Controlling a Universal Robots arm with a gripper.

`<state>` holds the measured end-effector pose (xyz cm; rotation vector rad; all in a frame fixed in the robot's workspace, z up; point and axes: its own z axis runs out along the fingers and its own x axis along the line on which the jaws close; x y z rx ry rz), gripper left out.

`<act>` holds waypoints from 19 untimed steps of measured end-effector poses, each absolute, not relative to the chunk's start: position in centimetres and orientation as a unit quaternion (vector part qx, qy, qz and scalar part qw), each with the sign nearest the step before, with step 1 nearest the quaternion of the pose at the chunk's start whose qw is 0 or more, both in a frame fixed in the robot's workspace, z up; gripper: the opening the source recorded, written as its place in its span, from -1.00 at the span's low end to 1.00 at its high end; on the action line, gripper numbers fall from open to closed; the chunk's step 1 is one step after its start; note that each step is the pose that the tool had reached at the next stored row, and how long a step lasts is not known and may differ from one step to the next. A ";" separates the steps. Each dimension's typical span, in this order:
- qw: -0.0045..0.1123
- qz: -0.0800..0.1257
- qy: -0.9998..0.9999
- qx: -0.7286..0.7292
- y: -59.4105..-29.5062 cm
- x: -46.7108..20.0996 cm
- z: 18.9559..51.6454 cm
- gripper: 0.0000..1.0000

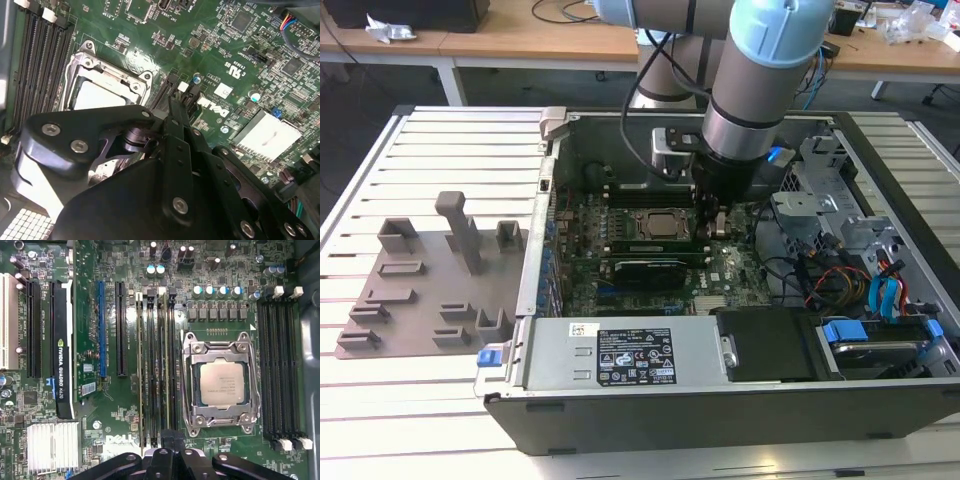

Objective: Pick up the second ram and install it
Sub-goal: 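Press down the second ram until it locks into place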

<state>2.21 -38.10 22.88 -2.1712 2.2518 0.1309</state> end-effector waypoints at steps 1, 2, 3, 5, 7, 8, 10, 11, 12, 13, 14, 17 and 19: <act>0.005 0.042 0.719 -0.693 -38.1 2.2 22.8 -0.80; 0.006 0.042 0.719 -0.693 -38.1 2.2 22.8 -0.80; 0.008 0.042 0.719 -0.693 -38.1 2.2 23.1 -0.80; 0.009 0.039 0.719 -0.694 -38.1 1.5 23.7 -0.80; 0.011 0.037 0.719 -0.694 -38.1 0.4 23.7 -0.80; 0.011 0.037 0.719 -0.694 -38.1 -0.1 23.7 -0.80; 0.012 0.036 0.719 -0.694 -38.1 -1.7 23.7 -0.80; 0.013 0.036 0.719 -0.694 -38.1 -2.5 23.7 -0.80; 0.013 0.035 0.719 -0.694 -38.1 -2.9 23.7 -0.80; 0.013 0.035 0.719 -0.694 -38.1 -3.6 23.7 -0.80; 0.013 0.035 0.719 -0.694 -38.1 -4.1 23.7 -0.80; 0.015 0.033 0.719 -0.694 -38.1 -6.5 23.4 -0.80; 0.015 0.033 0.719 -0.694 -38.1 -7.2 23.0 -0.80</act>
